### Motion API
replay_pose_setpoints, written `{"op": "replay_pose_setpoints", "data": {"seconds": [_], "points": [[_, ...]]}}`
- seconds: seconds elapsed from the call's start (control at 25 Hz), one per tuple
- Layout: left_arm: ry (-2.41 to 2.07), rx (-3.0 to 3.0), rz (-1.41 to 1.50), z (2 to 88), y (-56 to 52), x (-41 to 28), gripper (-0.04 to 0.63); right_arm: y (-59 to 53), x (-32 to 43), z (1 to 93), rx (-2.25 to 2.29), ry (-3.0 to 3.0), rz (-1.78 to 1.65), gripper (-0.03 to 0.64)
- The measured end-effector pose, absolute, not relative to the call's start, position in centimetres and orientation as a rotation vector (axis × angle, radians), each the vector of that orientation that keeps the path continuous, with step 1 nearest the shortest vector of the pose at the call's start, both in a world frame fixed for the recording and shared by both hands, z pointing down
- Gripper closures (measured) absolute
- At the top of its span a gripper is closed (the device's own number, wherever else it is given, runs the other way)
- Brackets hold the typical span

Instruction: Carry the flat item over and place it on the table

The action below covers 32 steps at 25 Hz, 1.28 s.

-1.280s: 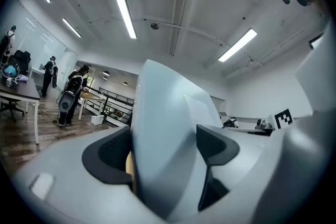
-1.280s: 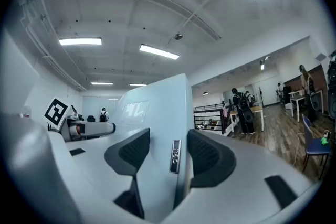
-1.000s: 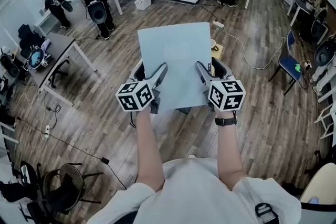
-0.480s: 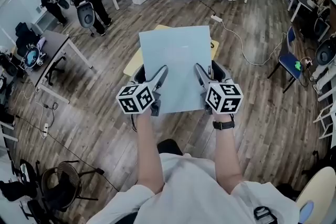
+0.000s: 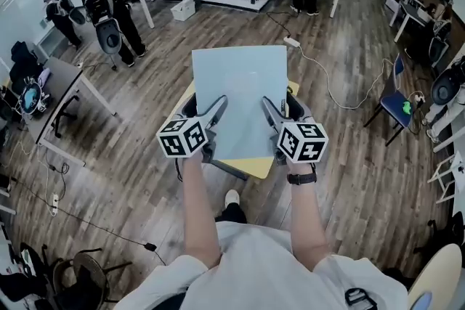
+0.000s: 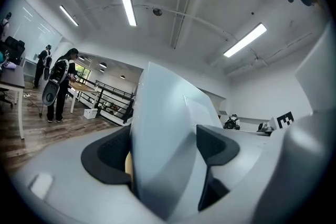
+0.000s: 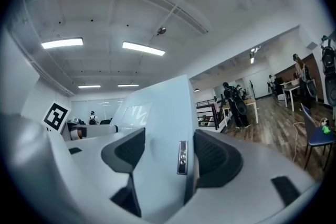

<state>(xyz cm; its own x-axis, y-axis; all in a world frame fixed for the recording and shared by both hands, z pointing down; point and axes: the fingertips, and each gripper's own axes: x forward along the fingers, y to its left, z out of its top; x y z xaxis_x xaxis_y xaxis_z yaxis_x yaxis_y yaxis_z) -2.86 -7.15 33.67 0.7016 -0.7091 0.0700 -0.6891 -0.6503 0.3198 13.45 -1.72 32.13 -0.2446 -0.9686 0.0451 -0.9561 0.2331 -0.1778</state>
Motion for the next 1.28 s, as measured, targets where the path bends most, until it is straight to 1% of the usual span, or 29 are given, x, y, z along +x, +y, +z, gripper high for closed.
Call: {"op": "replay_pose_setpoints", "data": {"seconds": [0.2,0.36,0.52,0.84,1.08,1.28], "points": [[-1.075,2.6,-0.135,32.2,-15.2,-2.7,0.215,-9.5,13.5,30.9,-1.923,2.395,-0.221,0.344],[-1.071,2.576,-0.14,33.2,-21.3,-3.5,0.215,-15.5,12.6,31.7,-1.928,2.406,-0.238,0.339],[-1.073,2.513,-0.154,36.0,-25.8,-5.2,0.215,-20.2,11.0,33.7,-1.93,2.44,-0.255,0.339],[-1.088,2.361,-0.117,44.0,-30.2,-3.9,0.215,-25.5,12.9,40.3,-1.934,2.439,-0.426,0.339],[-1.155,2.29,0.022,50.9,-32.5,-1.8,0.215,-28.5,14.8,48.4,-1.917,2.497,-0.604,0.331],[-1.174,2.208,0.081,54.0,-35.2,-1.6,0.215,-31.8,15.3,51.7,-1.881,2.517,-0.728,0.331]]}}
